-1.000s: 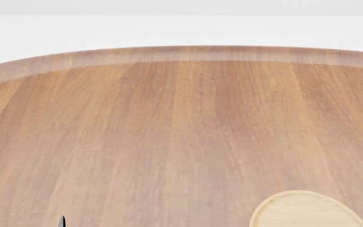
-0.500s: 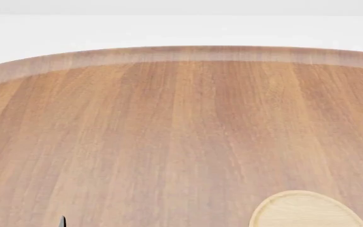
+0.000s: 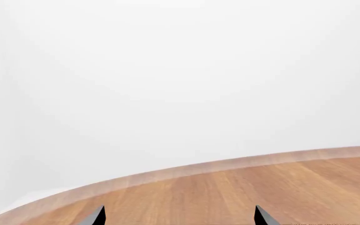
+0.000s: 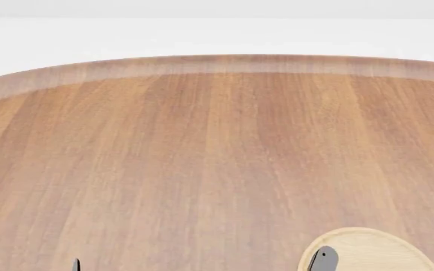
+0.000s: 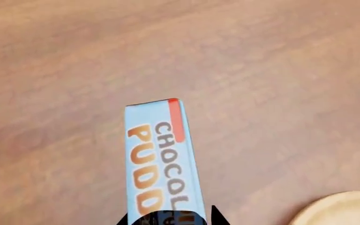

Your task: Put the chocolate pudding to the left of the plate.

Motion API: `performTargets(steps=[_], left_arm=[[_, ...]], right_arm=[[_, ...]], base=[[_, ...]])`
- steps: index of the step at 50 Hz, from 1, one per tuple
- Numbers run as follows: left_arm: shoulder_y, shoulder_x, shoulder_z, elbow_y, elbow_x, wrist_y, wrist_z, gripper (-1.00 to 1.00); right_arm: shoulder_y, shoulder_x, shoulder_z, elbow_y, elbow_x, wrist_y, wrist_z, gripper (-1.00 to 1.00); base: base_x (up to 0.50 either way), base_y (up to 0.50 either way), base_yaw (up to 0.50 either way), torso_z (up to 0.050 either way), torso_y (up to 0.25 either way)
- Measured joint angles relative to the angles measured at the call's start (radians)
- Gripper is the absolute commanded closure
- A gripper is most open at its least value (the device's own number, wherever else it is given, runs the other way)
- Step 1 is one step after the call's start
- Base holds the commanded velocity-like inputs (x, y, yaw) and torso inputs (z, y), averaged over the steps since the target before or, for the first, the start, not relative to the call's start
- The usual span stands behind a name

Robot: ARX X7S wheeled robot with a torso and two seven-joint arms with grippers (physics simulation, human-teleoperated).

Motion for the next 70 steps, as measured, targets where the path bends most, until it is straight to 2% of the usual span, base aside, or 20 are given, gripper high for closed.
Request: performTargets(steps=[44,70], left_arm=[[-0.005,-0.007,0.028,-0.013,0.003,0.012,-0.002,-1.00],[-0.005,-0.013,0.038,-0.008,0.003,0.012,-0.008,-1.00]], right_arm=[[0.155,-0.095,-0.002,0.099,-0.038,0.049,-0.025,1.00],[0.167,-0.170,-0.010,0.196,-0.046,-0.002,-0.047,1.00]], base=[[0.00,0.00,0.00,0.000,0.000],[0.00,0.00,0.00,0.000,0.000]])
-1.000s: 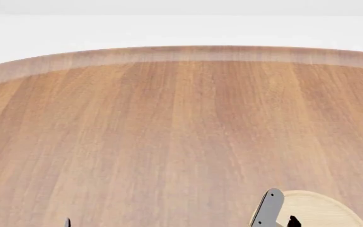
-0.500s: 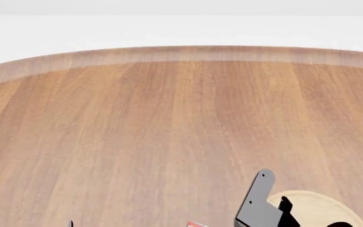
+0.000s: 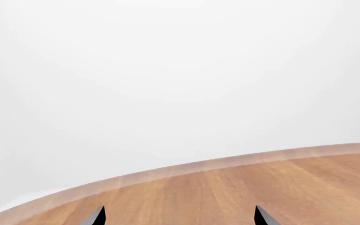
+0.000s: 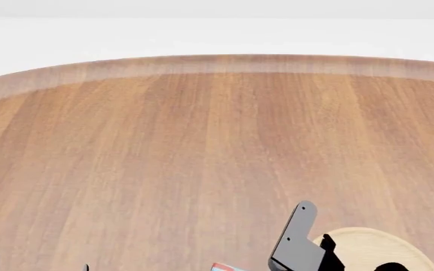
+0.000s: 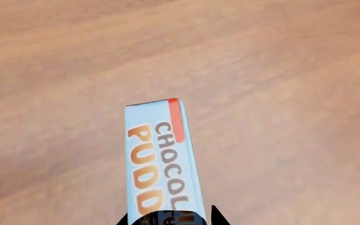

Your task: Put the chocolate pudding to the left of the plate.

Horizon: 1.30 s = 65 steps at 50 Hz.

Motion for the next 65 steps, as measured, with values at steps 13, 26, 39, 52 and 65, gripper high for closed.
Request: performTargets(steps=[13,26,39,52,65], left_arm=[[0.000,-0.003,0.004,0.002,0.000,0.001,-0.003,-1.00],[-0.001,-0.006,0.009,0.003,0.000,0.000,-0.005,-1.00],[-0.002,-0.009,0.013,0.002,-0.002,0.002,-0.007,-1.00],[-0.004,-0.012,0.018,0.001,-0.003,0.003,-0.008,-1.00],[-0.004,-0.015,0.020,0.002,-0.005,0.002,-0.011,-1.00]], right_arm=[[-0.007,-0.038,-0.004,0.076,-0.008,-0.044,-0.010,1.00],[-0.007,-0.084,-0.007,0.184,-0.018,-0.094,-0.025,1.00],[0.008,-0.133,-0.009,0.326,-0.033,-0.147,-0.043,1.00],[0.035,-0.187,-0.010,0.484,-0.053,-0.206,-0.061,1.00],[0.062,-0.249,-0.010,0.658,-0.069,-0.281,-0.086,1.00]], base=[[0.00,0.00,0.00,0.000,0.000],[0.00,0.00,0.00,0.000,0.001],[0.00,0.00,0.00,0.000,0.000],[0.00,0.00,0.00,0.000,0.000],[0.00,0.00,0.00,0.000,0.000]])
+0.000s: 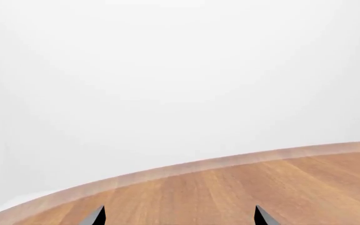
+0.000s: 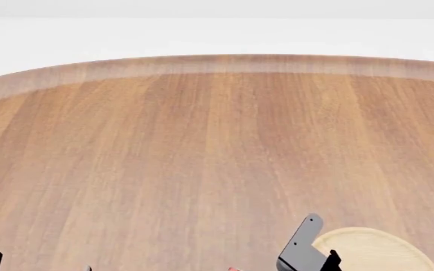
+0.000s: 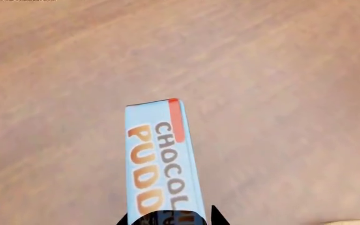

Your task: Put the chocolate pudding to the left of the plate.

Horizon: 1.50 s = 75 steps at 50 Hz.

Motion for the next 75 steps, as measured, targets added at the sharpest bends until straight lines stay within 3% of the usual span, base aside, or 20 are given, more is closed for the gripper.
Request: performTargets(steps=[17,18,35,49,57,75], left_arm=[[-0.004,-0.001,0.007,-0.004,-0.001,0.000,-0.002,-1.00],[-0.004,-0.002,0.007,-0.004,-0.001,0.000,-0.002,-1.00],[-0.005,-0.005,0.012,-0.003,-0.001,0.000,-0.006,-1.00],[-0.005,-0.008,0.018,-0.001,0.001,0.000,-0.009,-1.00],[-0.005,-0.009,0.021,-0.002,0.002,0.001,-0.010,-1.00],[-0.008,-0.013,0.028,0.000,0.005,-0.004,-0.013,-1.00]], right_arm=[[0.044,-0.078,0.018,0.235,0.005,-0.126,-0.057,1.00],[0.045,-0.081,0.021,0.242,0.004,-0.130,-0.060,-1.00],[0.041,-0.112,0.056,0.325,-0.069,-0.189,-0.066,-1.00],[0.000,-0.035,0.074,0.103,-0.063,-0.077,-0.036,-1.00],[-0.032,0.038,0.086,-0.100,-0.039,0.015,-0.006,-1.00],[-0.151,0.285,0.113,-0.779,0.040,0.228,0.110,-1.00]], base=[[0.00,0.00,0.00,0.000,0.000],[0.00,0.00,0.00,0.000,0.000],[0.00,0.00,0.00,0.000,0.000],[0.00,0.00,0.00,0.000,0.000],[0.00,0.00,0.00,0.000,0.000],[0.00,0.00,0.00,0.000,0.000]])
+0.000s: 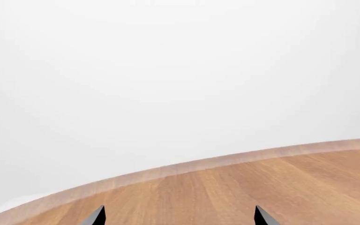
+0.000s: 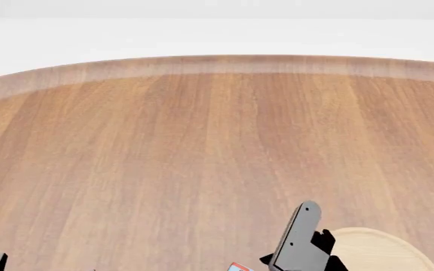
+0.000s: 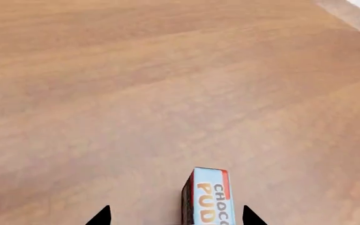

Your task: Put the chocolate pudding to the left of the plate.

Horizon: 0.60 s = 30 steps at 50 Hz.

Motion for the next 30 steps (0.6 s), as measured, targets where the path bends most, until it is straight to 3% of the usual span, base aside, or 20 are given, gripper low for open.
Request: performTargets(steps=[14,30], left_arm=[[-0.003,-0.007,0.001,0.004,0.006,-0.007,-0.004,-1.00],[0.022,-0.019,-0.008,0.034,0.047,0.027,-0.039,-1.00]], right_arm=[[-0.103,0.075,0.075,-0.342,0.063,0.085,0.217,-1.00],[-0.384,0.087,0.249,-0.745,0.013,0.077,0.779,-1.00]], base=[[0.00,0.00,0.00,0.000,0.000],[0.00,0.00,0.00,0.000,0.000]])
